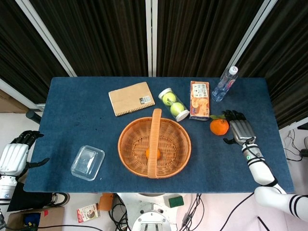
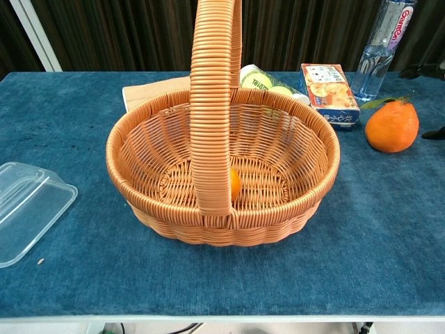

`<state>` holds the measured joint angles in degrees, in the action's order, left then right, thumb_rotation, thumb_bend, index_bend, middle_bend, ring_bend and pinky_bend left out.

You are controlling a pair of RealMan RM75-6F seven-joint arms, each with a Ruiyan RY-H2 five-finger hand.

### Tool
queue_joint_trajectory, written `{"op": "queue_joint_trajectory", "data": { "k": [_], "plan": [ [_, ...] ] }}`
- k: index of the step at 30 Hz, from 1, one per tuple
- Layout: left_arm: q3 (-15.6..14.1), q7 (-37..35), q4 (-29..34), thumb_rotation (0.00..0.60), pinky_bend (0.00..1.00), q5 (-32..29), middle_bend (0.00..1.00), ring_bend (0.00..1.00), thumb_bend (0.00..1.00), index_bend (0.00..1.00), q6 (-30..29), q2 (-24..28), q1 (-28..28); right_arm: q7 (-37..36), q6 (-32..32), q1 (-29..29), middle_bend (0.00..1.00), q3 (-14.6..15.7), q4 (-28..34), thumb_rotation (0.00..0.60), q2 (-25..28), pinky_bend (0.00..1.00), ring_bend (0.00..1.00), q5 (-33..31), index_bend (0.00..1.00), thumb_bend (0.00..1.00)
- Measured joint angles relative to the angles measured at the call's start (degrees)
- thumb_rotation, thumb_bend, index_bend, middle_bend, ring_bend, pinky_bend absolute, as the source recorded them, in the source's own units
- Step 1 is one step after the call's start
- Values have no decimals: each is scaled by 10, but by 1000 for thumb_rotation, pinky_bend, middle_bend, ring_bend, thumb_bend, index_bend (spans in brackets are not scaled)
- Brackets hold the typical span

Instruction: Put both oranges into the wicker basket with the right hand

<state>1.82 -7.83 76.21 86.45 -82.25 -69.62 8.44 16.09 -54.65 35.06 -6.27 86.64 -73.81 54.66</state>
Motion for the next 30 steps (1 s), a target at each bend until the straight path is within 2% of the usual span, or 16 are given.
{"op": "queue_joint_trajectory", "data": {
  "k": [7, 13, 15, 17, 20, 23, 26, 30],
  "plan": [
    [0, -9, -8, 484, 360, -3, 229, 148, 63, 271, 4, -2, 0, 6, 17, 13, 61, -9, -43, 600, -35, 81, 0, -18, 0, 235],
    [1, -18, -9, 483, 360, -4, 229, 148, 63, 271, 1, 5, -2, 28, 46, 25, 109, -12, -85, 600, -65, 144, 0, -63, 35, 279],
    [1, -19, -8, 483, 360, -4, 229, 148, 63, 271, 0, 6, -3, 34, 52, 28, 125, -13, -97, 600, -75, 174, 0, -75, 76, 305],
    [1, -19, -8, 482, 360, -4, 229, 148, 63, 271, 0, 6, -3, 37, 52, 30, 163, -14, -109, 600, -87, 233, 36, -81, 169, 333],
    [1, -19, -7, 484, 360, -3, 229, 148, 63, 271, 0, 5, -2, 36, 42, 29, 293, -18, -120, 600, -100, 394, 208, -79, 388, 388],
    [1, -18, -7, 482, 360, -2, 229, 148, 63, 271, -1, 5, -2, 31, 22, 26, 387, -20, -127, 600, -110, 464, 291, -63, 540, 402],
    [1, -18, -6, 484, 360, -2, 229, 148, 63, 271, -1, 6, -3, 20, 6, 19, 425, -22, -129, 600, -112, 484, 316, -43, 590, 402],
    [1, -19, -3, 483, 360, -2, 229, 148, 63, 271, -1, 8, -3, -3, -13, 8, 436, -27, -108, 600, -98, 485, 317, -15, 603, 402]
  ]
}}
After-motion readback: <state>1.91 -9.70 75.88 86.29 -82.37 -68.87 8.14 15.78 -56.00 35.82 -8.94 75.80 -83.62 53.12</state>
